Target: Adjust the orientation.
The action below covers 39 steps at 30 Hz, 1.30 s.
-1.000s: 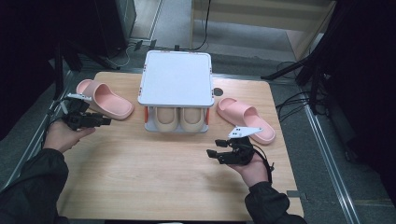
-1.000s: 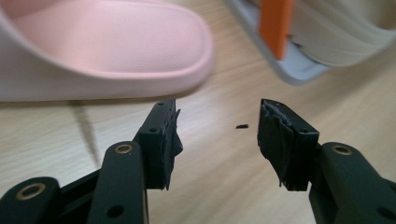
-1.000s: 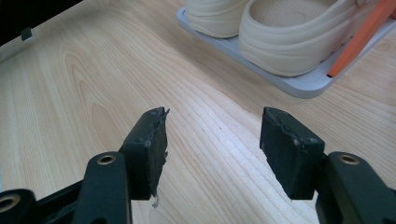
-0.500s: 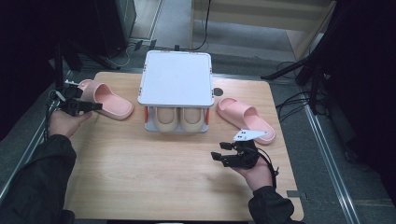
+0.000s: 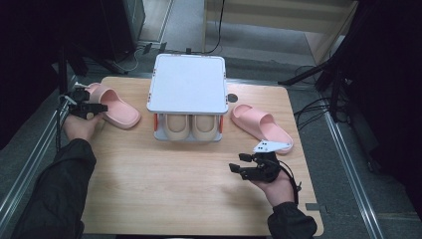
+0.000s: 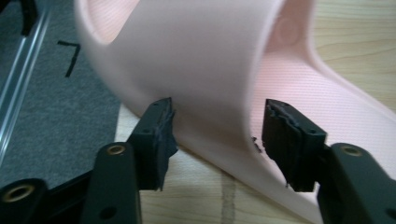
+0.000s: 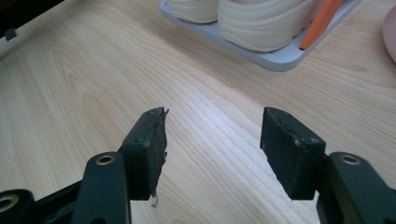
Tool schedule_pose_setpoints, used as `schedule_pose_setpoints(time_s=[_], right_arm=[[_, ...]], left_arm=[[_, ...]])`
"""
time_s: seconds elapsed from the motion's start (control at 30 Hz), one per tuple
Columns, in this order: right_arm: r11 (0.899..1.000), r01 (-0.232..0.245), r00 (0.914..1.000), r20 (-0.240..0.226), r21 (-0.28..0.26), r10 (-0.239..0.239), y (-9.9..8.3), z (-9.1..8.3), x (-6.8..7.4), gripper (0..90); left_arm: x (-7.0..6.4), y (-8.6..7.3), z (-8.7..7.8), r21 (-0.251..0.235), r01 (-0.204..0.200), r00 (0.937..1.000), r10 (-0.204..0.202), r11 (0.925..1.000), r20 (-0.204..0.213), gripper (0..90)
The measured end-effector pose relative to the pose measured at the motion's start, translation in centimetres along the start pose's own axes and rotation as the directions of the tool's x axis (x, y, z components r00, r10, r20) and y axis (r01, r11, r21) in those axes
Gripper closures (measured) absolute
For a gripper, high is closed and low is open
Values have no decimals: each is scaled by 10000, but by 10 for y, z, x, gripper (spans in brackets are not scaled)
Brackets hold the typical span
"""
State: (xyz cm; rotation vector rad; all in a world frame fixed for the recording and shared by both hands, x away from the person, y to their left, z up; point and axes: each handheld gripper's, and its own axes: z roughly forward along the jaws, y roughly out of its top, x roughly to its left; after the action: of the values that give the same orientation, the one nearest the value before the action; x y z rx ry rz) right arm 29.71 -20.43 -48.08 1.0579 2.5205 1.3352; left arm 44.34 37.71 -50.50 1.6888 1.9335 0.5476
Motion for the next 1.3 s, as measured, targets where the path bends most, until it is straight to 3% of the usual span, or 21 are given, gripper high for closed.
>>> schedule_pose_setpoints(time_s=[0.1,0.33,0.43,0.5,0.63,0.73,0.87,0.9,0.93,1.03,1.17,1.3], right_arm=[[10000,81,10000,8,19,-81,0,0,-1,412],[9998,170,9997,171,95,-172,0,-3,-2,412],[9995,313,9994,171,108,-315,1,-1,-2,411],[9990,384,9990,222,236,-389,0,0,-1,410],[9992,370,9991,217,157,-374,0,-1,-3,410],[9995,274,9993,244,137,-277,0,-2,-4,410],[9996,232,9994,257,128,-235,0,-1,-5,410],[9997,240,9994,233,94,-242,1,-1,-5,410],[9997,240,9994,233,94,-242,1,-1,-5,410],[9996,274,9994,208,120,-277,2,0,-4,410],[9993,335,9992,191,146,-337,4,2,-4,409],[9991,401,9991,120,155,-403,7,5,-4,408]], left_arm=[[2,0,1,-140,-48,10000,48,9999,-56,518],[9,1,-1,-128,25,10000,-25,9999,22,766],[12,1,-3,3,5,10000,-5,10000,56,810],[13,0,-4,25,-305,9994,306,9995,-155,844],[20,1,-8,83,68,9997,-70,9999,225,853],[21,1,-11,17,79,9995,-79,10000,314,853],[20,4,-20,-17,-120,9985,120,9999,542,853],[18,6,-26,65,-437,9971,432,9990,633,853],[18,6,-26,65,-437,9971,432,9990,633,853],[7,7,-42,73,-1117,9910,1108,9937,756,853],[0,6,-54,52,-1439,9863,1430,9896,819,852],[-6,-5,-73,-235,-1681,9787,1697,9855,1157,852]])
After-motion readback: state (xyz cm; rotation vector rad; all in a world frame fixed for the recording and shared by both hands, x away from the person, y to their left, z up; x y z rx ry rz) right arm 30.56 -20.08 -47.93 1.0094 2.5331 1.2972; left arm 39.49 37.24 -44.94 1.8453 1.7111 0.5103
